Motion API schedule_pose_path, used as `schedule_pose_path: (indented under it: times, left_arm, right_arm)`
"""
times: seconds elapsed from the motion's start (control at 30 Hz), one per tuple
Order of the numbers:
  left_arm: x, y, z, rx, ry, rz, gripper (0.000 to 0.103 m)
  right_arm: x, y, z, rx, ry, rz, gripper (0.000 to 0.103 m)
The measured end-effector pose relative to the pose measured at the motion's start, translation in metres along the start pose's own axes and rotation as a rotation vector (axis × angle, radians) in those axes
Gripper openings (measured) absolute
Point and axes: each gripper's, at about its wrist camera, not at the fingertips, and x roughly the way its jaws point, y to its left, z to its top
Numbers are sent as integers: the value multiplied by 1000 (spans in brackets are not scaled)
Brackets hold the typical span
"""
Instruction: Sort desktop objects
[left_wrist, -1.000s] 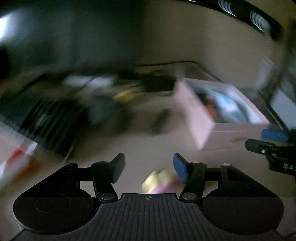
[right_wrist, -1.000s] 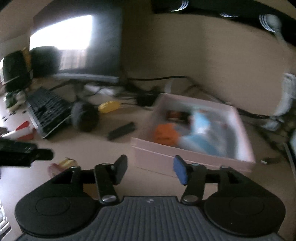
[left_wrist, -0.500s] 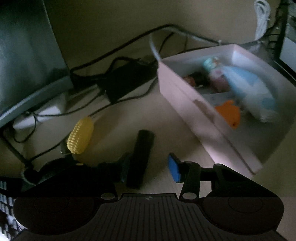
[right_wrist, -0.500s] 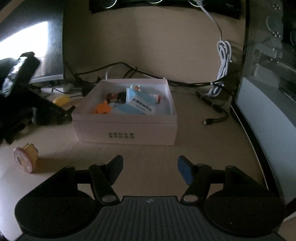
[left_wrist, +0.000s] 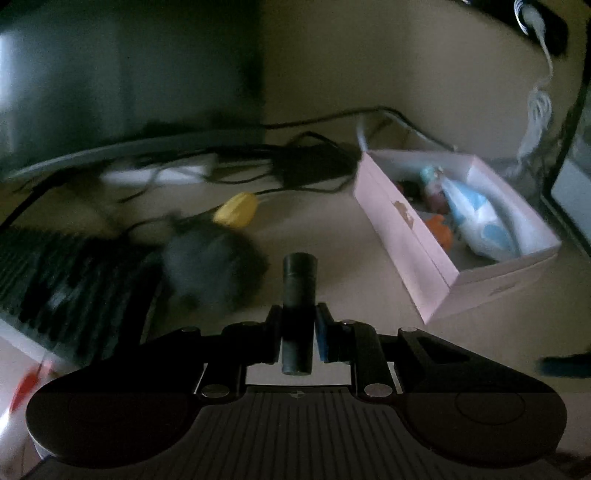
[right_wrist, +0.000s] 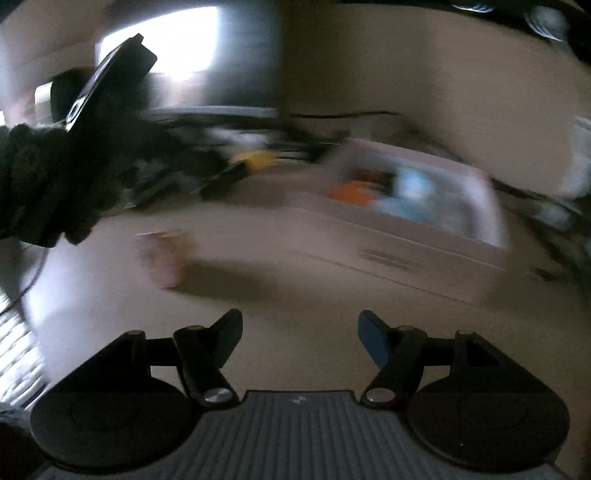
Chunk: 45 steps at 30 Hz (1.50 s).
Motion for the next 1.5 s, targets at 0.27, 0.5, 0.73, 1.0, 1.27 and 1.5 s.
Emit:
schedule_pose_path:
  times: [0.27,0.5,0.73,1.0,1.27,1.5]
  left_arm:
    - [-64,35,-46,-219,-41,127,22]
    - [-69,36,-70,-290,-7,133,22]
    - [-48,-30,-86,-155,64,-35,22]
    - [-22,-95,-96,96,71,-32,23]
    - [-30,-95,-95,84,66,3,42]
    - [-32,-92,-100,42,90,-5,47]
  right_arm:
    - [64,84,31,-243,-66,84,79]
    - [81,92,34,-219,-59,33,56]
    - [28,-1,36,143,44,149,56]
    - [-1,-105,-6,645,237,251,56]
    - [2,-134,-8,751,136,154,60]
    - [-27,-143,-8,624,-16,1,72]
